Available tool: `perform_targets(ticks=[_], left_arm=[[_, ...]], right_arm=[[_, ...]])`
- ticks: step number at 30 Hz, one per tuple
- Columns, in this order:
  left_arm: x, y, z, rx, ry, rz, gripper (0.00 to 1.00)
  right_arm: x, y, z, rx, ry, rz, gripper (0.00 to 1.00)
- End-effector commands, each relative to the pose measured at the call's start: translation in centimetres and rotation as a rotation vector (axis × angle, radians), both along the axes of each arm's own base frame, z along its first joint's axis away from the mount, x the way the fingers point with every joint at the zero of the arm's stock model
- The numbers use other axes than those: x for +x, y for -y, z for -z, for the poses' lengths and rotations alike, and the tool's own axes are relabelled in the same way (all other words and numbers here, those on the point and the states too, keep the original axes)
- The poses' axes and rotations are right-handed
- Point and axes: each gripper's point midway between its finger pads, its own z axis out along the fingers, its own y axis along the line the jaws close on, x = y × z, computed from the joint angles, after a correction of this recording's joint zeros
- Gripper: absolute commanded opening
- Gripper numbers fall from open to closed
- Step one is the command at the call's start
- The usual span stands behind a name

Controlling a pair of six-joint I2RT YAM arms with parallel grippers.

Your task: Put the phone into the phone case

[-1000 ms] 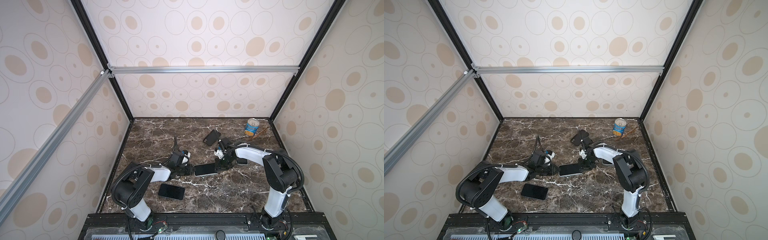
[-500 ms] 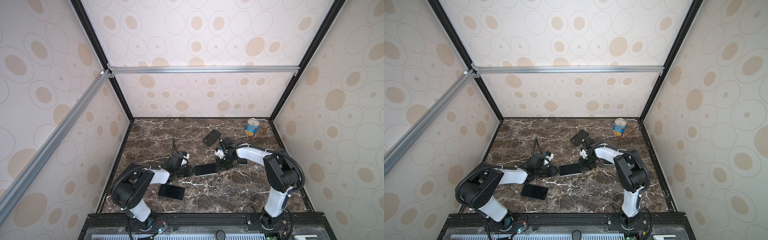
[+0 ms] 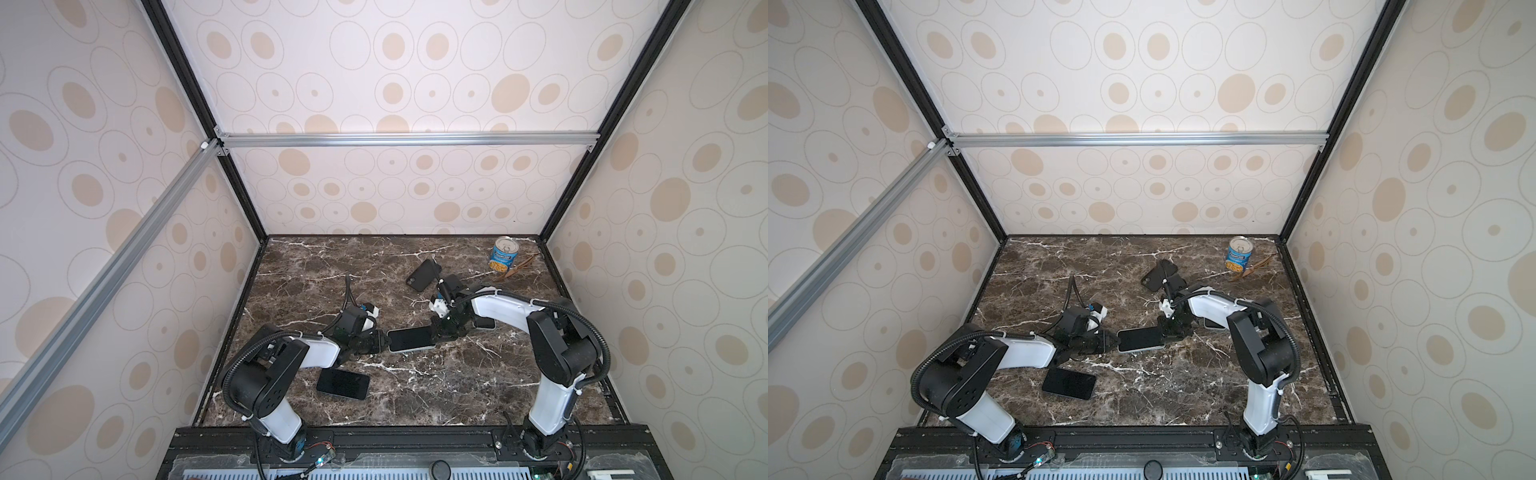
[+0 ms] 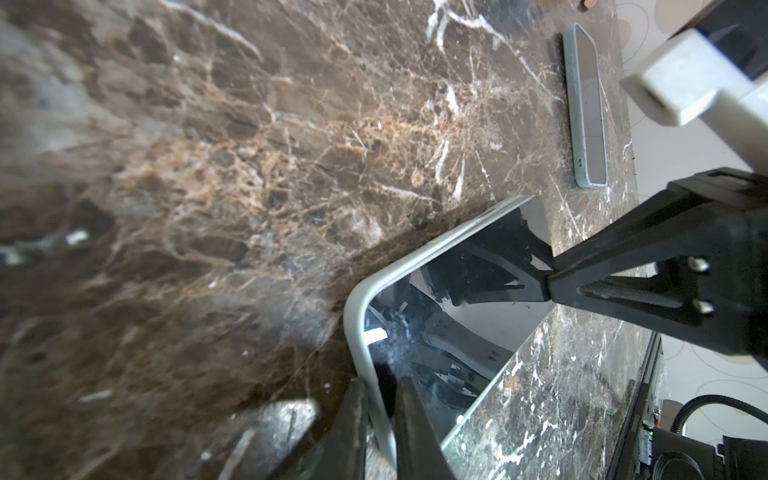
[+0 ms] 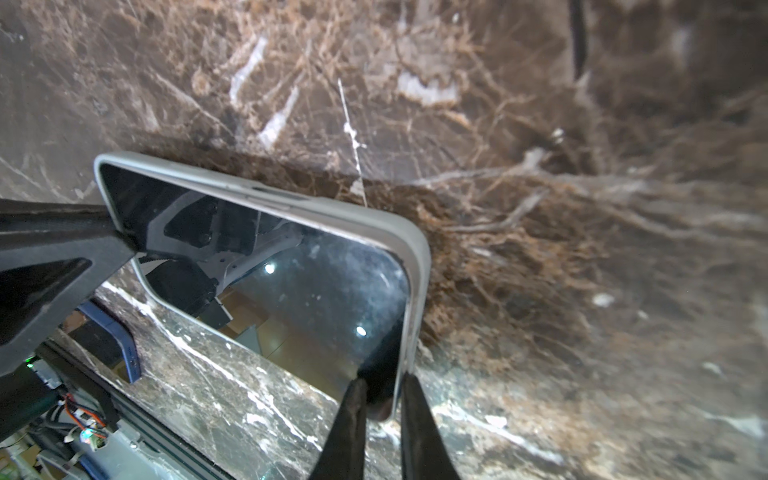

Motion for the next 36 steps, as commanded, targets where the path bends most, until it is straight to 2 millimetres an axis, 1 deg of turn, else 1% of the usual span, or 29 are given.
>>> perform_targets(ticks=[1, 5, 6, 9, 18, 19, 22, 31, 36], left_arm=[[-3.2, 0.2, 3.4, 0.07, -0.132, 0.058, 0.16], [-3.1, 0.2, 3.4, 0.074, -0.132, 0.062, 0.16], [-3.1, 0.2, 3.4, 0.076, -0.132, 0.063, 0.16], [-3.1, 0.1, 3.4, 0.082, -0.129, 0.062, 0.16], [-3.0, 0.0, 3.3, 0.087, -0.115, 0.063, 0.16], [-3.4, -0.3, 3.6, 0.101, -0.136, 0.063, 0.16], [-3.1, -0.6, 3.7, 0.121, -0.125, 0.045, 0.16], [-3.2, -0.8, 3.8, 0.132, -0.124, 0.047, 0.16], [-3.2, -0.9, 3.8, 0.134, -0.122, 0.046, 0.16]], right_arm=[[-6.0, 2.4, 6.1, -0.194, -0.181, -0.101, 0.13], [-6.6, 2.5, 6.7, -0.225, -0.2, -0.117, 0.13], [-6.7, 2.5, 6.8, -0.229, -0.204, -0.121, 0.11], [-6.9, 2.5, 6.9, -0.233, -0.212, -0.123, 0.11], [-6.5, 1.0, 5.2, -0.163, -0.197, -0.107, 0.13], [-6.4, 0.9, 5.1, -0.159, -0.195, -0.107, 0.14], [-6.4, 0.9, 5.0, -0.159, -0.194, -0.107, 0.15], [-7.0, 1.2, 5.3, -0.182, -0.19, -0.119, 0.18], [-6.2, 0.9, 3.9, -0.175, -0.147, -0.121, 0.2]])
